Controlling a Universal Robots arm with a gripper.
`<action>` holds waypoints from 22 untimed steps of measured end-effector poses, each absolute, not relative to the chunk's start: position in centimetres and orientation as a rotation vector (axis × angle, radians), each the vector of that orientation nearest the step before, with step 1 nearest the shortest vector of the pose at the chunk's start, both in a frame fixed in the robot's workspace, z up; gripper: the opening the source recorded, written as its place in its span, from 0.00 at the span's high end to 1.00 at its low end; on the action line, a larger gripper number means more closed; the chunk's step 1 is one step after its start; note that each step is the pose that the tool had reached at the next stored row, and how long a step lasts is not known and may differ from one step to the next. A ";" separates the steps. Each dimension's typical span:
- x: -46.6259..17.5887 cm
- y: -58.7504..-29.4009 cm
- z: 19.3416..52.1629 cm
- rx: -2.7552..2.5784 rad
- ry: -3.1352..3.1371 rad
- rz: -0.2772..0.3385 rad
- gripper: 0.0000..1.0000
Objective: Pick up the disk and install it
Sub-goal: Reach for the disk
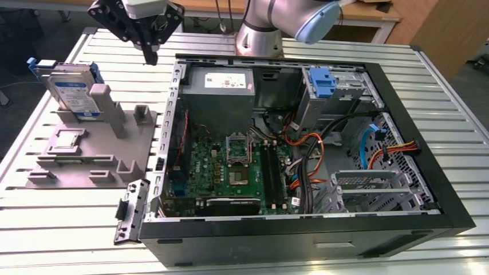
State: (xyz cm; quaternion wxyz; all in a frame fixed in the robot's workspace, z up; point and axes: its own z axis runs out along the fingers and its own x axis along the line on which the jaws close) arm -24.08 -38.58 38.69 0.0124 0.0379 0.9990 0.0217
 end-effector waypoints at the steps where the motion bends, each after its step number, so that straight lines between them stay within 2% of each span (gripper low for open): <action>1: -24.1 -38.6 38.7 0.118 3.114 0.068 0.90; 22: -27.9 -38.2 38.5 0.118 3.117 0.068 0.90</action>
